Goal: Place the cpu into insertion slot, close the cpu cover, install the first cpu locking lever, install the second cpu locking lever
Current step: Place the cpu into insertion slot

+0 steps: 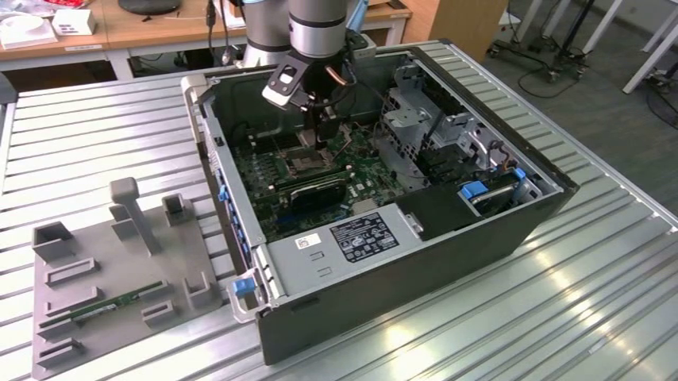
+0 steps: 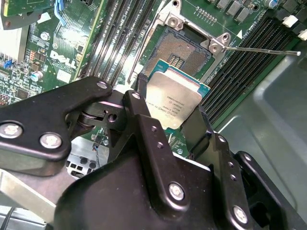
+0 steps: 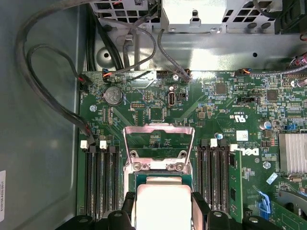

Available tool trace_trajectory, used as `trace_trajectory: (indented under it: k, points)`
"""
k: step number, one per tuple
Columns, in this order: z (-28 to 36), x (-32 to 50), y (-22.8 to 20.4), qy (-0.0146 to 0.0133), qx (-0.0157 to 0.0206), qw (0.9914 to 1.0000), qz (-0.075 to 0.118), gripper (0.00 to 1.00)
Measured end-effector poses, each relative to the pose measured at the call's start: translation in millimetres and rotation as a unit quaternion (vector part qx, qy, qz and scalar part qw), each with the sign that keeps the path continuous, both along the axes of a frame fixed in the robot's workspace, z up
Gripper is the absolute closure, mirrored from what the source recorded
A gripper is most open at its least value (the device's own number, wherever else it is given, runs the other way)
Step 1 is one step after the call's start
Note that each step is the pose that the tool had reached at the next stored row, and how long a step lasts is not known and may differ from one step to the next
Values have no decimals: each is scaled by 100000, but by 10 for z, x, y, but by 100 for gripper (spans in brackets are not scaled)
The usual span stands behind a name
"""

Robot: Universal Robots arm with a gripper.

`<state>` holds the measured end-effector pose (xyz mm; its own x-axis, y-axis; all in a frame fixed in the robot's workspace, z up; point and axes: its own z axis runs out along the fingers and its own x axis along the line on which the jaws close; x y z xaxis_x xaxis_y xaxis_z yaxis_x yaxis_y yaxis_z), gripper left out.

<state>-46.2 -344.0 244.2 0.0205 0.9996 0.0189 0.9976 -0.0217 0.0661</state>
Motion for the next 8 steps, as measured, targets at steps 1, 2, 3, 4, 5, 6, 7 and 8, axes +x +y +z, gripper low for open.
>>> trace_trajectory:
  k: [1, 2, 3, 4, 5, 6, 7, 8]
  points:
    - [0, 0, 0, 2, 1, 100000, 1, 46]
    - [0, 0, 0, -2, 0, 100000, 0, 46]
    - [-3, 0, 0, -6, 8, 100000, 0, 46]
    - [-8, 0, 1, -16, 25, 100000, -1, 46]
    - [-15, 0, 0, -9, 14, 100000, -1, 46]
    - [-25, 0, 0, 0, 1, 100000, 1, 46]
    - [-37, 0, 0, -3, 4, 100000, 2, 46]
    - [-48, 0, 0, -3, 3, 100000, -1, 46]
